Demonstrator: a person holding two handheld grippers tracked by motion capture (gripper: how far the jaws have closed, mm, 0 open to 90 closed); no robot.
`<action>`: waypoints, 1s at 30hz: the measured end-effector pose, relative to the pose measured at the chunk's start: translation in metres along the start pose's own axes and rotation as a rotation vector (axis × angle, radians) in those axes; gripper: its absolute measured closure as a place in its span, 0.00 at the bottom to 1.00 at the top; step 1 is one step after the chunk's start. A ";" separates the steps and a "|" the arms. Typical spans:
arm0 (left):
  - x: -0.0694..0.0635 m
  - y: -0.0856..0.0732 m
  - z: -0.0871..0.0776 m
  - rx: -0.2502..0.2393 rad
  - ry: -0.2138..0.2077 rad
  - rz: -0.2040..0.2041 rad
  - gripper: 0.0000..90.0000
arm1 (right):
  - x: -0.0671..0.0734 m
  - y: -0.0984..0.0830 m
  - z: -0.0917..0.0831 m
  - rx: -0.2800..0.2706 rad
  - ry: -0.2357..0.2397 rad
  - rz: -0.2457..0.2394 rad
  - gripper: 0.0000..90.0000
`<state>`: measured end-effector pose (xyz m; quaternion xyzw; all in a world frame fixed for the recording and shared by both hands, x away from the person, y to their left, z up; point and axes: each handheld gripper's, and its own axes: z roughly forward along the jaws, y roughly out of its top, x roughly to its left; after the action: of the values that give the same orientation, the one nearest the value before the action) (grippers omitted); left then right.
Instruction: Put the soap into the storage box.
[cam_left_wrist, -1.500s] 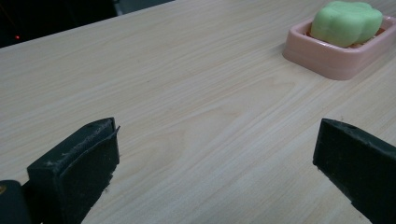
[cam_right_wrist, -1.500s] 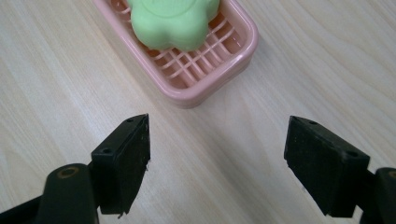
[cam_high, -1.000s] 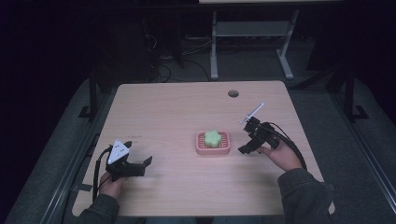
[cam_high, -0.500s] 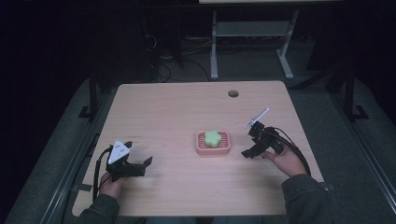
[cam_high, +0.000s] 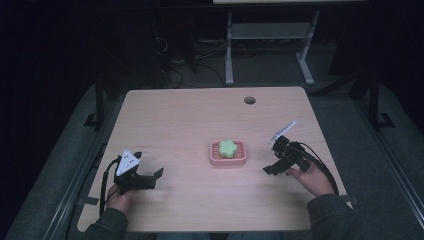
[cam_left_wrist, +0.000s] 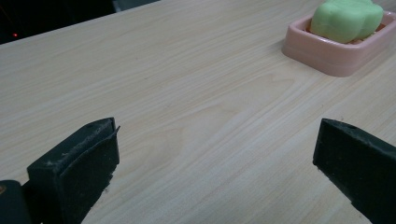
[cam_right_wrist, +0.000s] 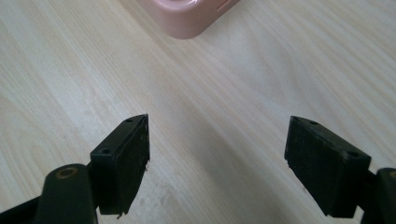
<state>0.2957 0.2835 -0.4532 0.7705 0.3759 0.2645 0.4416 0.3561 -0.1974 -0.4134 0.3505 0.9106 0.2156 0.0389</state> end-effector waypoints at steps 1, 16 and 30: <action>0.000 0.000 0.000 0.001 0.000 -0.001 0.00 | 0.000 -0.002 0.000 -0.001 -0.003 -0.001 0.24; 0.000 0.000 0.000 0.002 0.002 0.003 0.00 | 0.001 -0.027 -0.002 -0.013 -0.011 0.024 0.24; 0.000 -0.001 0.002 -0.002 0.004 0.003 0.00 | 0.002 -0.052 -0.003 -0.024 -0.006 0.056 0.25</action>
<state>0.2963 0.2826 -0.4547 0.7701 0.3755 0.2670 0.4412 0.3214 -0.2318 -0.4327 0.3762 0.8975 0.2266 0.0399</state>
